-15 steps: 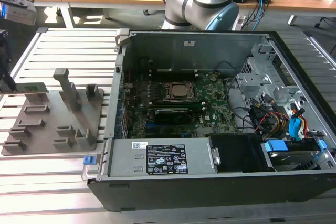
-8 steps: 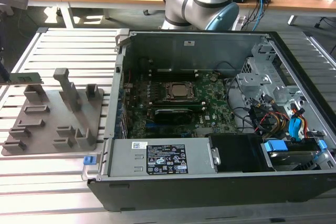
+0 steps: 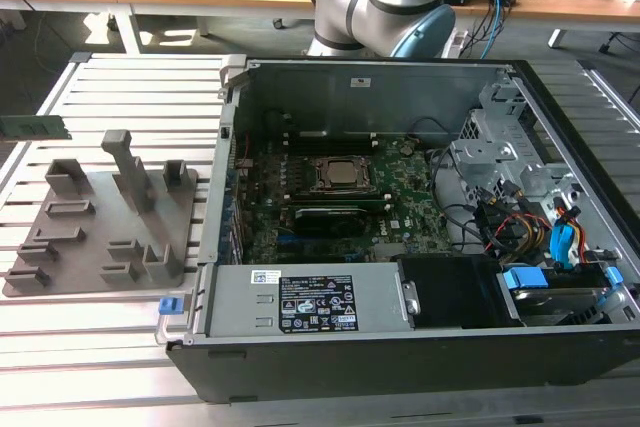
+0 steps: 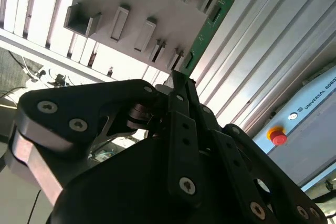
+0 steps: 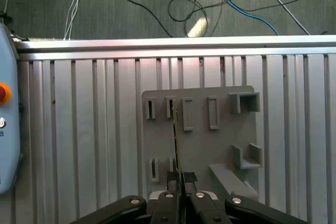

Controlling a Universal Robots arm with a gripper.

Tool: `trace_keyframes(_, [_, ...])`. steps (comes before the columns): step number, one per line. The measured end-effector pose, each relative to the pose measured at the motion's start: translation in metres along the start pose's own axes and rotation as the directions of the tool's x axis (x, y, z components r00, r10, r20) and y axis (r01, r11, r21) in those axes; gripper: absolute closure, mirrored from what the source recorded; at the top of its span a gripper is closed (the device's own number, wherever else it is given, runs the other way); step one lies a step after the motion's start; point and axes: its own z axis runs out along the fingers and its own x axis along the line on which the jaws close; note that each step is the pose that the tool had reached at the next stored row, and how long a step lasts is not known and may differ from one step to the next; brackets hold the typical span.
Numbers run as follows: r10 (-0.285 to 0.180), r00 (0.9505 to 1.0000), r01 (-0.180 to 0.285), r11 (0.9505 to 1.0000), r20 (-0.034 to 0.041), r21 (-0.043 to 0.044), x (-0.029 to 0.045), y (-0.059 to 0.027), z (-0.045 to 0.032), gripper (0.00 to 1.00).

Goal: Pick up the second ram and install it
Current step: 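Pick up the second ram and move it above second insertion slot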

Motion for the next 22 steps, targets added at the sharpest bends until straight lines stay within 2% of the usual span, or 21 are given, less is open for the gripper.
trace_keyframes(6, [0.0, 1.0, 0.0, 1.0, -0.0002, -0.0002, 0.0, -0.0003, -0.0004, 0.86])
trace_keyframes(8, [0.0, 1.0, 0.0, 1.0, -0.0005, -0.0003, -0.0001, -0.003, -0.0005, 0.86])
trace_keyframes(13, [0.0, 1.0, 0.0, 1.0, -0.0011, -0.0002, -0.0006, -0.0253, -0.0008, 0.86])
trace_keyframes(15, [0.0, 1.0, 0.0, 1.0, -0.0037, 0.0, -0.0008, -0.0338, -0.0009, 0.86])
trace_keyframes(17, [0.0, 1.0, 0.0, 1.0, -0.0096, 0.0, -0.0012, -0.0477, -0.0012, 0.86])
trace_keyframes(18, [0.0, 0.9999, 0.0, 1.0, -0.0125, 0.0, -0.0017, -0.0603, -0.0014, 0.86])
trace_keyframes(20, [0.0, 0.9999, 0.0, 1.0, -0.0141, 0.0002, -0.002, -0.071, -0.0016, 0.86])
trace_keyframes(21, [0.0, 0.9999, 0.0, 1.0, -0.0151, 0.0001, -0.0022, -0.0804, -0.0018, 0.86])
trace_keyframes(22, [0.0, 0.9999, 0.0, 1.0, -0.0154, 0.0001, -0.0023, -0.0842, -0.0019, 0.86])
